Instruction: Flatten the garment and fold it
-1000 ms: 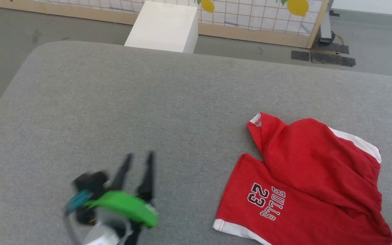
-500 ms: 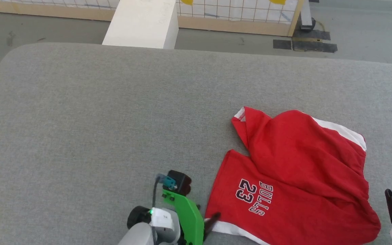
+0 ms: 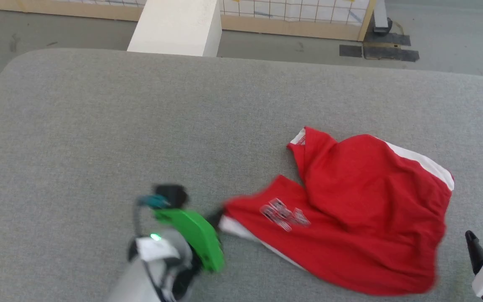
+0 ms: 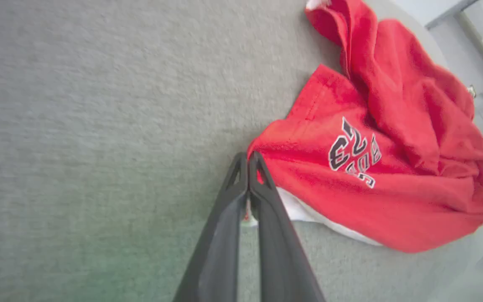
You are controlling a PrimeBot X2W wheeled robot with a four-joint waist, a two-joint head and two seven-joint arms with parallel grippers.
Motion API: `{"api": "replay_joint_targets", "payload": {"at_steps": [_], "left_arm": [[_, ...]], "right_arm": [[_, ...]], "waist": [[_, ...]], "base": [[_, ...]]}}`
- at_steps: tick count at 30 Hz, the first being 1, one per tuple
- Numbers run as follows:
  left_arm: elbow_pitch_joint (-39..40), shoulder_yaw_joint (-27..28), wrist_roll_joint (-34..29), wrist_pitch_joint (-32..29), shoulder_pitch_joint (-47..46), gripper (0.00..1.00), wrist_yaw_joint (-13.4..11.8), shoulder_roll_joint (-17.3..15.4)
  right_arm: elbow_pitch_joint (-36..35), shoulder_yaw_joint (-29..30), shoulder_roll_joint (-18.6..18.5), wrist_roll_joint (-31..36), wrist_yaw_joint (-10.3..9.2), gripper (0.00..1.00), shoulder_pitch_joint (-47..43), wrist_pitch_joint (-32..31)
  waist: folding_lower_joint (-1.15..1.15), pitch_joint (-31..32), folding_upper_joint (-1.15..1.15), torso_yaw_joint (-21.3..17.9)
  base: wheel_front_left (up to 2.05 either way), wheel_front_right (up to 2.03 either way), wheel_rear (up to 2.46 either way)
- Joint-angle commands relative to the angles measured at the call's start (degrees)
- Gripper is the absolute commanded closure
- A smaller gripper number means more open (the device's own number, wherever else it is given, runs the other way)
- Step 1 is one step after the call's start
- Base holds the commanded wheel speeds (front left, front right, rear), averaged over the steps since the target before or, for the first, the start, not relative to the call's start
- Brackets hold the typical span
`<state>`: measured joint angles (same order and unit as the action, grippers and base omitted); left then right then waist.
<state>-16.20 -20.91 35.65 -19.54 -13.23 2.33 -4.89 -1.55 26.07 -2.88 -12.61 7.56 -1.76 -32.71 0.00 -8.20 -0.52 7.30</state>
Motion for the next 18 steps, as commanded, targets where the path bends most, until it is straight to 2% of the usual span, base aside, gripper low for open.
{"api": "replay_joint_targets", "payload": {"at_steps": [1,10,12,13,15,18], "left_arm": [[-0.46,2.69,1.29,1.81,-2.12,1.0,-1.3,-0.46],[-4.17,18.01,5.67,9.08,-0.55,1.0,-8.85,-6.48],[-4.87,20.12,6.74,9.93,0.96,1.0,-9.83,-6.88],[-5.09,20.82,7.35,10.24,1.63,0.97,-9.86,-6.85],[-4.79,21.54,8.79,10.96,2.4,0.0,-8.64,-6.27],[-3.01,21.71,9.34,13.77,3.17,0.0,-5.7,-6.04]], "right_arm": [[0.31,-0.41,0.0,-0.38,-0.08,0.0,0.85,0.45],[0.6,-2.13,0.0,-0.07,-0.08,0.0,0.67,0.56],[0.55,-2.24,0.0,0.0,-0.08,0.0,0.52,0.52],[0.55,-2.45,0.0,-0.02,-0.08,0.0,0.4,0.48],[0.57,-2.89,0.0,-0.04,-0.08,0.0,0.15,0.42],[-0.05,-4.61,0.0,0.16,-0.08,0.0,0.1,0.59]], "waist": [[0.0,0.43,0.52,0.38],[0.0,1.4,0.52,1.34],[0.0,1.44,0.52,1.75],[0.0,1.46,0.52,1.98],[0.0,1.55,0.52,2.41],[0.0,1.54,0.52,2.97]], "base": [[0.0,0.0,0.0],[0.0,0.0,0.0],[0.0,0.0,0.0],[0.0,0.0,0.0],[0.0,0.0,0.0],[0.0,0.0,0.0]]}}
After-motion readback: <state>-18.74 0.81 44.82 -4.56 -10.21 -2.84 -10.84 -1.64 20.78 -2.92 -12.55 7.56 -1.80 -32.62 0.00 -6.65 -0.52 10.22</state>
